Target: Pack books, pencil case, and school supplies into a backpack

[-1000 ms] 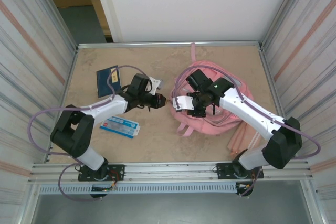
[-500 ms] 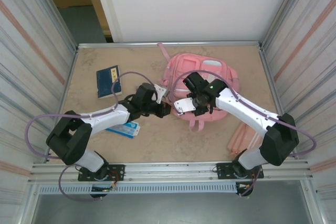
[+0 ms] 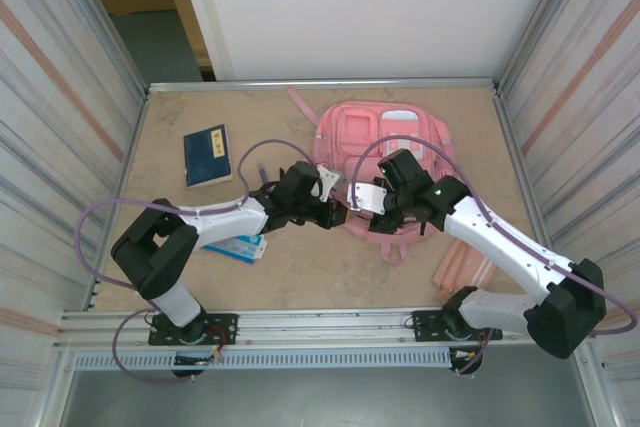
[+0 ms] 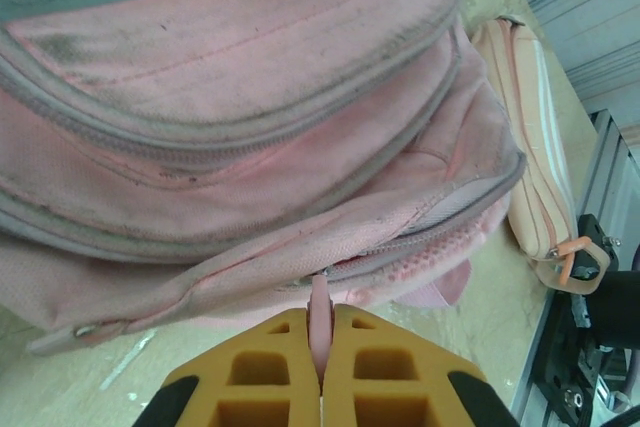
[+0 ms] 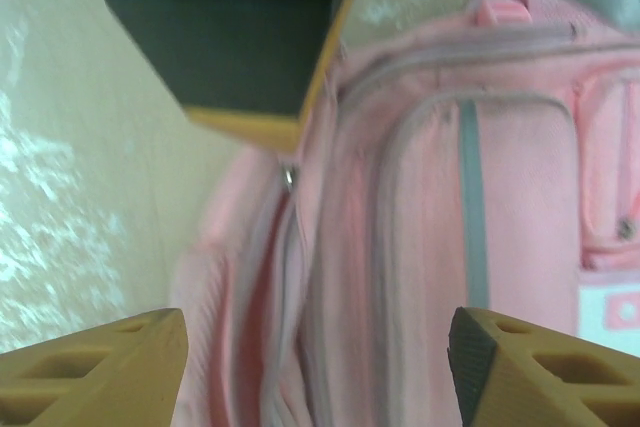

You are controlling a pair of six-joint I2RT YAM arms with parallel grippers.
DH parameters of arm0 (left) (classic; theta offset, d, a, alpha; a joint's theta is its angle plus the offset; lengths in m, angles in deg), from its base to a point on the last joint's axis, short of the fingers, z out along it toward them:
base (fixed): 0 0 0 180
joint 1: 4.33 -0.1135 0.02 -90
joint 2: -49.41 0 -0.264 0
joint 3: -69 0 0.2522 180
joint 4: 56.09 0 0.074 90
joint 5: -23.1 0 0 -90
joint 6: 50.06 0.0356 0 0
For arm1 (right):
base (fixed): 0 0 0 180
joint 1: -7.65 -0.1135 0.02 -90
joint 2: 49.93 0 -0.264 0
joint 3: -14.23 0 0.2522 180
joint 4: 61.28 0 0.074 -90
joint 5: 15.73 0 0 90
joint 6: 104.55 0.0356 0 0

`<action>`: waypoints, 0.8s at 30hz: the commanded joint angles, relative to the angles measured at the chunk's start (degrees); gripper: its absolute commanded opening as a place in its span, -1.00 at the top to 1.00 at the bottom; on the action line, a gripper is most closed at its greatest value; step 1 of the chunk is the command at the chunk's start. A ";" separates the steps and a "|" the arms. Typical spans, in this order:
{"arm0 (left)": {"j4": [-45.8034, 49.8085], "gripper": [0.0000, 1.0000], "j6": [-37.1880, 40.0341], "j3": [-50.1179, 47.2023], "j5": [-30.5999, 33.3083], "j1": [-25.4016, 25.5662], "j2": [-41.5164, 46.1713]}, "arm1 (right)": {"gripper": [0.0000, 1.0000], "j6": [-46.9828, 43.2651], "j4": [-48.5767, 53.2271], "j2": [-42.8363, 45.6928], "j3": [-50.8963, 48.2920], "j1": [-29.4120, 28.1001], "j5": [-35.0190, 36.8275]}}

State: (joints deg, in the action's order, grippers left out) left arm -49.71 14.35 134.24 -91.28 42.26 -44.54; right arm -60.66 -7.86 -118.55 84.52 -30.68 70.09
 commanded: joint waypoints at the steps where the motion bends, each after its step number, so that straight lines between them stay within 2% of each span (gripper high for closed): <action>1: -2.06 1.00 -0.34 1.08 -0.37 0.52 1.33 | -0.38 4.66 -0.73 -3.01 -0.99 -0.11 -3.92; 6: -2.54 1.00 -0.43 -1.08 0.98 0.77 3.49 | -0.36 7.83 -3.98 -7.46 -0.64 1.94 1.61; 10: 3.33 1.00 -0.14 1.61 2.46 0.91 4.13 | -0.34 10.05 -3.67 -12.02 1.03 0.71 -0.83; 11: 3.78 1.00 0.35 1.78 2.56 1.18 4.66 | -0.23 10.13 -3.80 -13.21 1.03 0.26 -0.27; 13: 3.83 1.00 1.58 1.54 3.26 1.55 5.98 | 0.31 9.89 -2.92 -15.18 1.36 -0.30 2.00; 14: 3.92 1.00 1.74 1.51 3.70 1.47 6.42 | 0.49 10.07 -2.55 -15.68 1.34 -0.40 3.14; 18: 5.79 1.00 1.45 1.24 5.50 0.20 8.56 | 1.00 11.69 -2.83 -13.03 -0.09 0.29 2.12; 21: 4.15 1.00 0.59 -1.35 9.61 -0.43 10.58 | 1.00 11.16 -3.86 -8.32 -0.69 0.62 -0.62; 24: 3.70 1.00 -1.12 -2.50 10.11 -2.62 11.30 | 1.00 10.54 -6.64 -2.57 -2.15 0.75 -1.93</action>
State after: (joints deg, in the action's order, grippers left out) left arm -44.13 14.18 132.82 -84.13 41.91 -36.19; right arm -50.54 -12.67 -127.22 83.34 -30.46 70.35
